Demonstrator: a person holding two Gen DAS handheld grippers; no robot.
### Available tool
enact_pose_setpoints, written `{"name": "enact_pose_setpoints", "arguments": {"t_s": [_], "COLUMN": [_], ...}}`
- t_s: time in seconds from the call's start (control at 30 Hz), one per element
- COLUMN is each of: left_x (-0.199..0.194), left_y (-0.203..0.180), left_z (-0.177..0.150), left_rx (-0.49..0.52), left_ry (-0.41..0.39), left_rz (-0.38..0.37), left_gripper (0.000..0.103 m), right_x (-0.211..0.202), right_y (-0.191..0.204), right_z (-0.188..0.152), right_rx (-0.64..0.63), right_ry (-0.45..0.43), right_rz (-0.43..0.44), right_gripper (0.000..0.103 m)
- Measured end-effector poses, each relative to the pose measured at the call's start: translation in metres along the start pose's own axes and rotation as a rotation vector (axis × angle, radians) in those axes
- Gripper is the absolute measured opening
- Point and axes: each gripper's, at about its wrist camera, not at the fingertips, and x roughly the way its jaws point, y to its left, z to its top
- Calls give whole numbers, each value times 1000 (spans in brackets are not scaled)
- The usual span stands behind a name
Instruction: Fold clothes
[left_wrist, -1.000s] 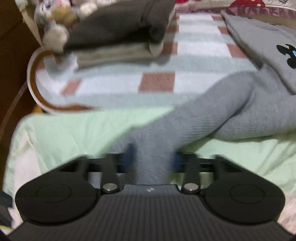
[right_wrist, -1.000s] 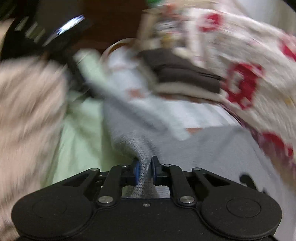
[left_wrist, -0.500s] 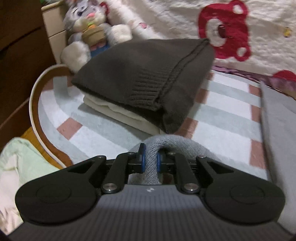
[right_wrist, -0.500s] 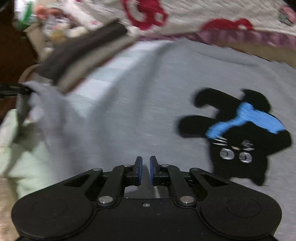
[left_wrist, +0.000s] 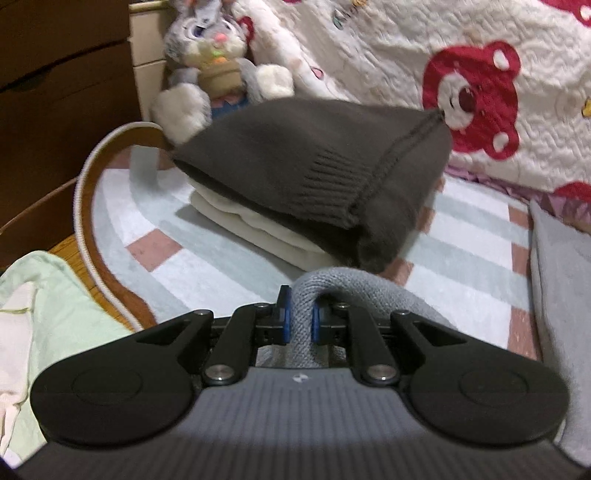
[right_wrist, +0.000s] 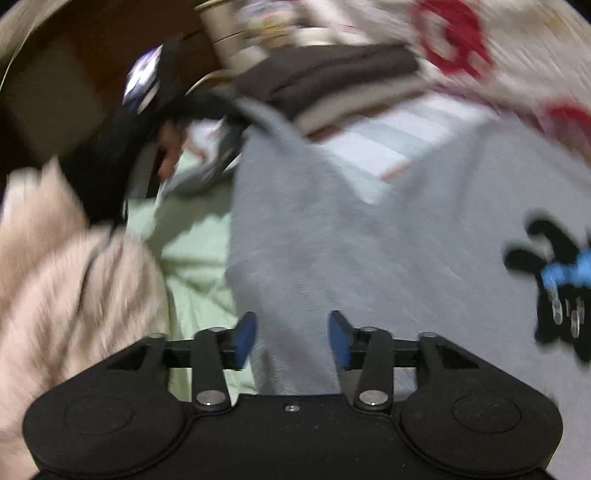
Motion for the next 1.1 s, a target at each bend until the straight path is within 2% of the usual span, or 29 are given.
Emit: {"name": "enact_pose_setpoints", "arguments": {"t_s": [0.1,0.2,0.3,0.37,0.4,0.43,0.47,0.5,0.57,0.67,0.9,1.03,1.1], "left_x": [-6,-20,-55,-73,-74,-71,-64,-55,-52,-52,-52,-54,-54], "left_y": [9,18,36,49,55,59,62,64,68,75,90,83,77], "left_z": [0,0,0,-3,-5,-8,-11,-13,-16,-18,-24,-13,-4], "left_rx": [-31,-66,-113,-137,-152,-170,-176,-174,-193,-231,-321,-195,-48], "left_ry": [-26,-74,-183,-222,-215,-193,-164,-129,-117,-125,-144,-148,-132], "left_rz": [0,19,83,123,125,116,113,115,107,88,45,-5,-35], "left_gripper": [9,9,9,9,9,9,9,9,9,9,9,10,11], "right_x": [23,42,43,36,32,31,31,32,30,25,30,28,30], "right_y": [38,60,61,53,49,44,38,33,24,10,-14,-13,-14], "right_z": [-6,-19,-26,-24,-22,-21,-20,-19,-16,-11,-22,-31,-32], "right_rx": [-234,-426,-507,-449,-413,-384,-357,-336,-291,-183,20,37,30], "right_ry": [47,72,43,16,2,0,2,6,2,-12,-14,-15,-11], "right_rz": [-94,-188,-266,-247,-233,-216,-197,-185,-159,-104,22,27,27], "right_gripper": [61,65,65,65,65,57,38,30,18,17,17,17,17]}}
